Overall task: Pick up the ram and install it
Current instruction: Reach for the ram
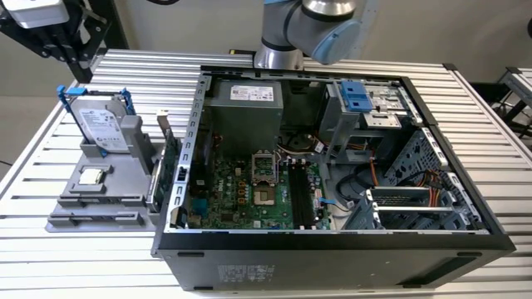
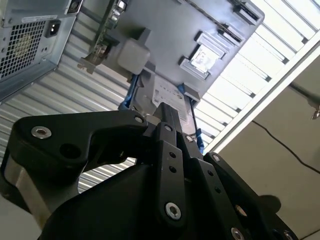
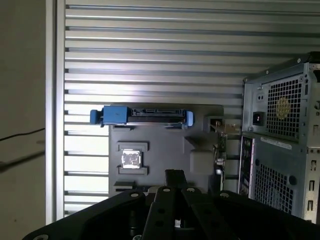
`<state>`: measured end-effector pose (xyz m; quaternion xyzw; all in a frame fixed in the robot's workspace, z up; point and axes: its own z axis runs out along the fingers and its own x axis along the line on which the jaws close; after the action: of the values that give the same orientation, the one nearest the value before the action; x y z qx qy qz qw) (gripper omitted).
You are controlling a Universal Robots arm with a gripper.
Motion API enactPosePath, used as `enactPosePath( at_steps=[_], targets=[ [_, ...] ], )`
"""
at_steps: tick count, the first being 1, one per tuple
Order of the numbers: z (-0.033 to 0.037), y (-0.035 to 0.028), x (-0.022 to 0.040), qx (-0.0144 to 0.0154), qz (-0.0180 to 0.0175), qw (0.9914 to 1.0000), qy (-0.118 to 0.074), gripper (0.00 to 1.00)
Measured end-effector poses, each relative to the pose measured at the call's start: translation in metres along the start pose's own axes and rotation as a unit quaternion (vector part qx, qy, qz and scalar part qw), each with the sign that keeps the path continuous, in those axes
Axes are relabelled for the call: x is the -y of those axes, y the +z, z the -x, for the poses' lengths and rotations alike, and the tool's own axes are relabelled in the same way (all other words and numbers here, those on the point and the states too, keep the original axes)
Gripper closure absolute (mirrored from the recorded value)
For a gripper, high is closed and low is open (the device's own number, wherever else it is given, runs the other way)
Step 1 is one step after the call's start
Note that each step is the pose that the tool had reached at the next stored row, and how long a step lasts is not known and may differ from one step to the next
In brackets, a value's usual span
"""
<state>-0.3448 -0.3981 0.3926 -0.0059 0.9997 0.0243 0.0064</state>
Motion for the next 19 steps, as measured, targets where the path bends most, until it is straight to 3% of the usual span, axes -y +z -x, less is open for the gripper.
enactPosePath(
  at_steps=[14,19],
  targets=[
    [-0.0257,-0.0003,-0.0006,0.0,0.0,1.0,0.0,1.0],
    [-0.0289,-0.0004,-0.0009,0.0,0.0,1.0,0.0,1.0]
  ],
)
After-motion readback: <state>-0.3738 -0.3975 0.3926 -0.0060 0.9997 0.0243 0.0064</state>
